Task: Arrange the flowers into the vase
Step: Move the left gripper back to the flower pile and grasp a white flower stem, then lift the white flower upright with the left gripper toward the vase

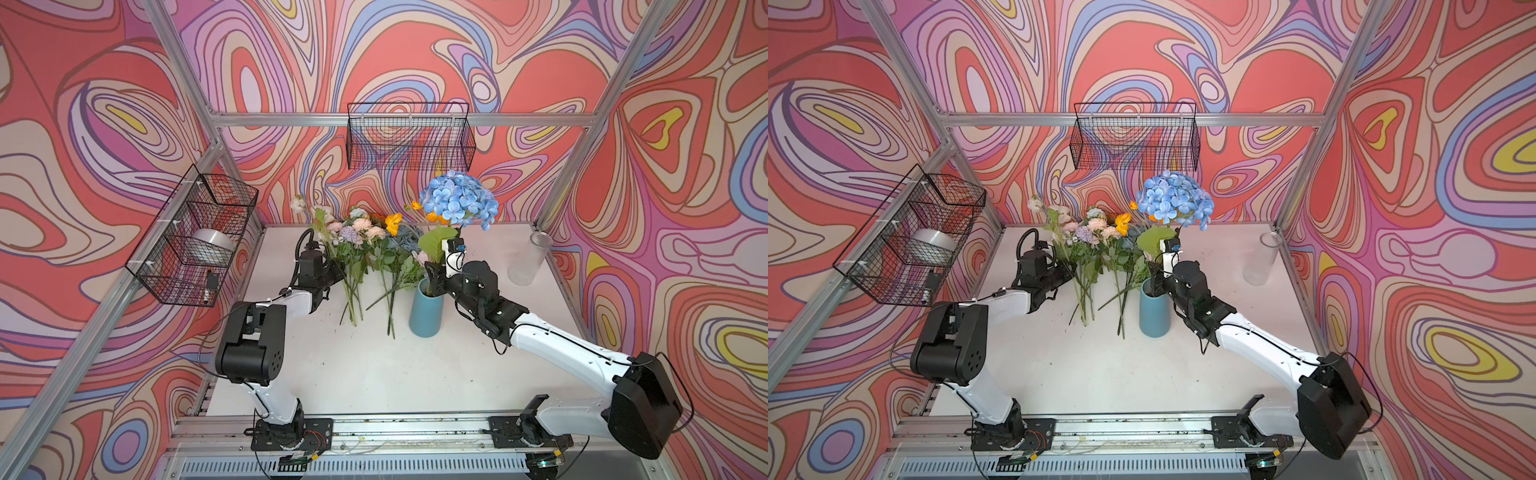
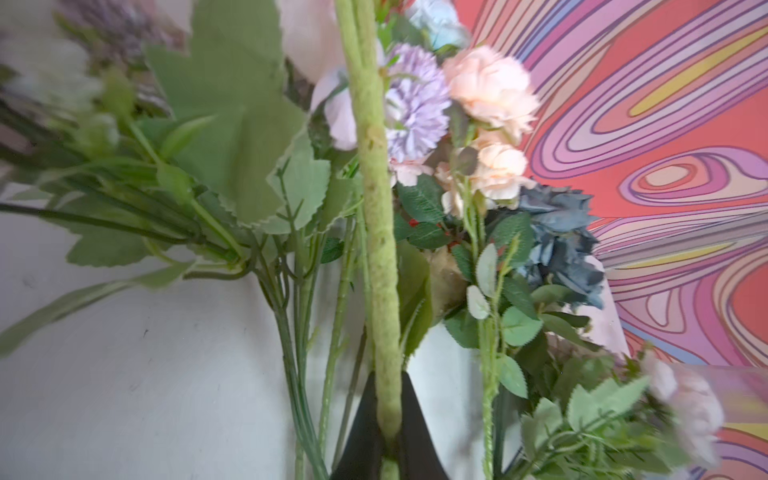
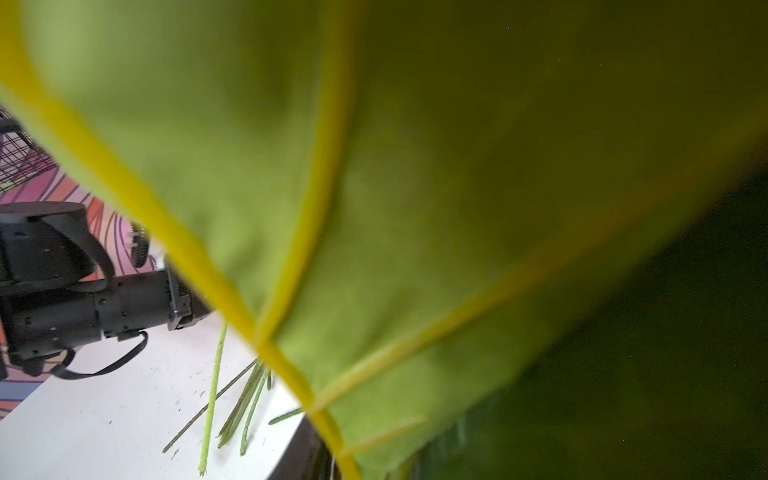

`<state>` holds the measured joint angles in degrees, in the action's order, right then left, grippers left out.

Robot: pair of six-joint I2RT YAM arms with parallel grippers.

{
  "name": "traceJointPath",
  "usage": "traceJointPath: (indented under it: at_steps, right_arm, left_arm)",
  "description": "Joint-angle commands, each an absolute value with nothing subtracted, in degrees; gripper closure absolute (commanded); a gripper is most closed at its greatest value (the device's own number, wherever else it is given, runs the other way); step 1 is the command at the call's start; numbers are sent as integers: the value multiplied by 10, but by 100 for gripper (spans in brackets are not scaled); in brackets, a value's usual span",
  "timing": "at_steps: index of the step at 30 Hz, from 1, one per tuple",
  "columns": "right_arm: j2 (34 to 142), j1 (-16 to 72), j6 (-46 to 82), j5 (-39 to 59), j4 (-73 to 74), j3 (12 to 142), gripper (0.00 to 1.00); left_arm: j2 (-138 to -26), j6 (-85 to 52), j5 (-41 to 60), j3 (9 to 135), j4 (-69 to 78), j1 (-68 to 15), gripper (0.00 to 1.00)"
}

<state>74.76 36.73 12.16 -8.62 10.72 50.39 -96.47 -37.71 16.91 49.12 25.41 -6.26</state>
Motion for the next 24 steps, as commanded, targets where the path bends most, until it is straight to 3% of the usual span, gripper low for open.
traceJointPath:
  at_steps: [1,11,18,24]
  right_arm:
    - [750,368,131,-93,111,511,69]
    - [752,368,144,-97,102,515,58]
    - [754,368,160,-91,93,521,54]
    - [748,368,173,-104,94,519,54]
  left_arm:
    - [-910,-374,178,458,336,-70,100]
    - [-745,-333,149,344,431,-117,100]
    - [-636,-272,109,363,393,-205,100]
    - [-616,-254,98,381,451,-269,100]
